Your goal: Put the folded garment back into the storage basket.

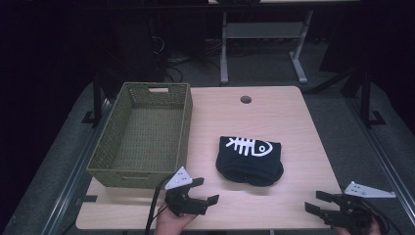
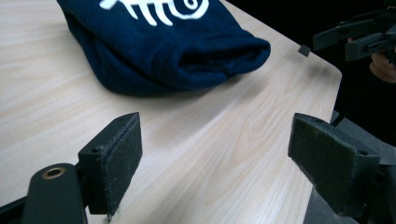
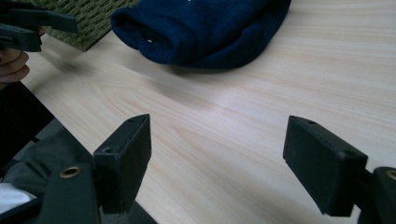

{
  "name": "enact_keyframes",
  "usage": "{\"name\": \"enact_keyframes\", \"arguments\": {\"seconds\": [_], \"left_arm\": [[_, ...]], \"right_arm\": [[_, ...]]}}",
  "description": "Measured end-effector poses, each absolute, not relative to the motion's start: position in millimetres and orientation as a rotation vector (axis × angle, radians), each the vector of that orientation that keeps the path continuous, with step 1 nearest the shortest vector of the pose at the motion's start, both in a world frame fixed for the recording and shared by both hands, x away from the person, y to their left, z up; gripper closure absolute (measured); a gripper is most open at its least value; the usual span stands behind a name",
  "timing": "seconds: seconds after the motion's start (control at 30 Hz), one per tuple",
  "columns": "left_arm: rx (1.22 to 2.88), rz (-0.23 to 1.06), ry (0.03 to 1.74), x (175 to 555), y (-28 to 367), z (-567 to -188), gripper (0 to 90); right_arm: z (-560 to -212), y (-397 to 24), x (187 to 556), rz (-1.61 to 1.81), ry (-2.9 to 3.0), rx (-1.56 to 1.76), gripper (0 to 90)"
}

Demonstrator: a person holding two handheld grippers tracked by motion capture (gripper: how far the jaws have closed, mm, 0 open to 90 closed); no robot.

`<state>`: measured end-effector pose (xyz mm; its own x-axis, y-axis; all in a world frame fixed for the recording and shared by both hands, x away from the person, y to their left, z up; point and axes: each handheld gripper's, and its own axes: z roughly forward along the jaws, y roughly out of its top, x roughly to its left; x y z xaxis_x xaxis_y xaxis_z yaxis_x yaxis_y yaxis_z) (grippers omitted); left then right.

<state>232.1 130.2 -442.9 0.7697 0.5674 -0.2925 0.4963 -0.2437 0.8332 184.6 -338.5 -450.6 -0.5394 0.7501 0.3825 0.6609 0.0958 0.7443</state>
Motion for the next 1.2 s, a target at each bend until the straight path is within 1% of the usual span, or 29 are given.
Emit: {"name": "enact_keyframes", "arguments": {"seconds": [0.03, 0.4, 0.53, 0.83, 1.2], "left_arm": [[1.893, 0.084, 0.806, 232, 130, -442, 17.4], [1.915, 0.100, 0.797, 246, 115, -433, 17.4], [1.906, 0.071, 0.800, 251, 109, -431, 17.4], [1.910, 0.091, 0.830, 266, 96, -431, 17.4], [1.907, 0.107, 0.879, 284, 72, -433, 17.4]], "right_arm": [[-449, -338, 186, 1.435, 2.257, 1.458, 22.0], [-433, -323, 205, 1.437, 2.282, 1.403, 21.3], [-430, -317, 215, 1.452, 2.290, 1.393, 20.9], [-425, -307, 241, 1.432, 2.336, 1.395, 20.9], [-425, -305, 265, 1.437, 2.350, 1.416, 21.1]]}}
